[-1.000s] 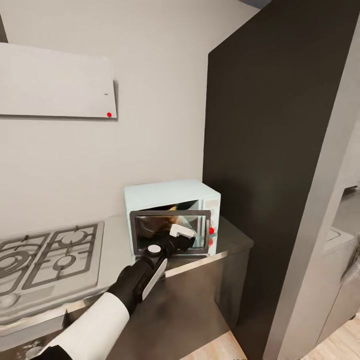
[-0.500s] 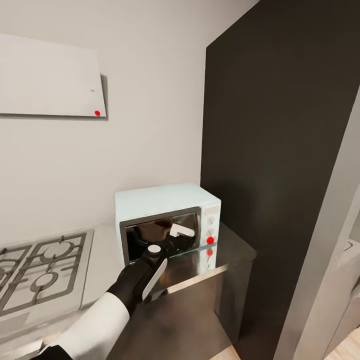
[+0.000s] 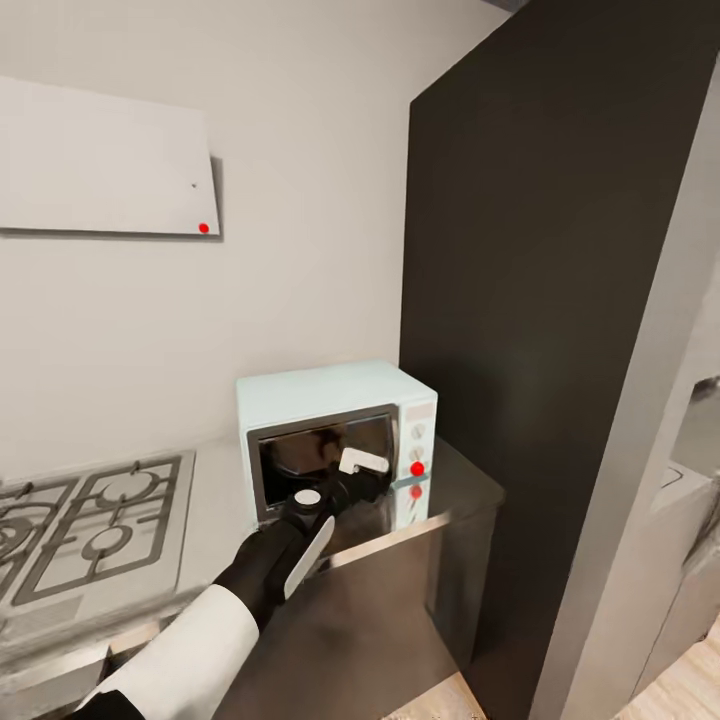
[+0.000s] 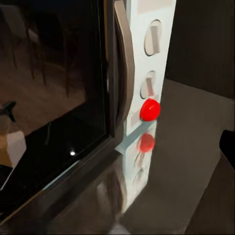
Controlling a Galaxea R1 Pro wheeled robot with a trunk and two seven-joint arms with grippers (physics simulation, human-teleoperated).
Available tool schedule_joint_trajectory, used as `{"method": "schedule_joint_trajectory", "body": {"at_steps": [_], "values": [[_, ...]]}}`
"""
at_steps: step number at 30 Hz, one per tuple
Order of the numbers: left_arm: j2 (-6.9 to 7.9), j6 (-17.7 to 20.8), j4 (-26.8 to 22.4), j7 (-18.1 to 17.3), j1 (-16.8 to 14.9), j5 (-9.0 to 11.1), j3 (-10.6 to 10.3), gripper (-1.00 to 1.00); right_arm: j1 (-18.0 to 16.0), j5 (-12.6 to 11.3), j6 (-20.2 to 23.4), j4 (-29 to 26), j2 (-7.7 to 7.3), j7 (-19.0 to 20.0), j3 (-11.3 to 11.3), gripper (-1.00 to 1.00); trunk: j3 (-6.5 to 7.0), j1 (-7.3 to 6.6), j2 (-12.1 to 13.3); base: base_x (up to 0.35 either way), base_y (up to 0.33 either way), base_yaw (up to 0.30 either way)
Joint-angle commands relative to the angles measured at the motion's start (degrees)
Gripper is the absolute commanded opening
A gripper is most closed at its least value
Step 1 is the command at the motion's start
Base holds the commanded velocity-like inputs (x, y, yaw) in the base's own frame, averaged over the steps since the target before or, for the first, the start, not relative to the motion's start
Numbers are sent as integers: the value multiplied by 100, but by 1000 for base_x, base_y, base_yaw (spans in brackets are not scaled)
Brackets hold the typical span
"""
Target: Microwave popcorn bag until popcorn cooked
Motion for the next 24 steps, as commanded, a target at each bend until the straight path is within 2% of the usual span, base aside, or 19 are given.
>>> {"method": "schedule_joint_trajectory", "body": {"at_steps": [1, 8, 12, 14, 15, 16, 19, 21, 24], "values": [[0, 31, -4, -6, -4, 44, 1, 100, -8, 41, -32, 18, -5, 11, -48, 100, -8, -3, -7, -324, 0, 0], [0, 28, 11, -8, -4, 55, -7, 100, -8, 48, -30, 18, 3, 11, -47, 100, -8, -3, -7, -325, 0, 0], [0, 26, 271, -64, 11, 74, -25, 100, -8, 60, -30, 18, 5, 11, -47, 100, -8, -3, -7, -257, -87, 0], [0, 26, 549, -81, 16, 134, -174, 100, -8, 66, -28, 18, 7, 12, -47, 100, -8, -3, -7, -230, -95, 0], [0, 26, 640, -84, 27, 256, -277, 100, -8, 66, -26, 18, 7, 11, -47, 100, -8, -3, -7, -228, -96, 0], [0, 26, 699, -84, 40, 501, -467, 100, -8, 67, -28, 20, 5, 11, -47, 100, -8, -3, -7, -225, -96, 0], [0, 33, 952, -84, 52, 1024, -939, 100, -8, 67, -32, 21, 3, 11, -47, 100, -8, -3, -7, -154, -84, 0], [0, 35, 1360, -168, 54, 1315, -1050, 100, -8, 56, -32, 21, -1, 11, -51, 100, -8, -3, -7, -30, -19, 0], [0, 32, 1817, -339, 66, 1420, -1076, 100, -8, 50, -33, 22, 1, 11, -53, 100, -8, -3, -7, -6, -4, 0]]}}
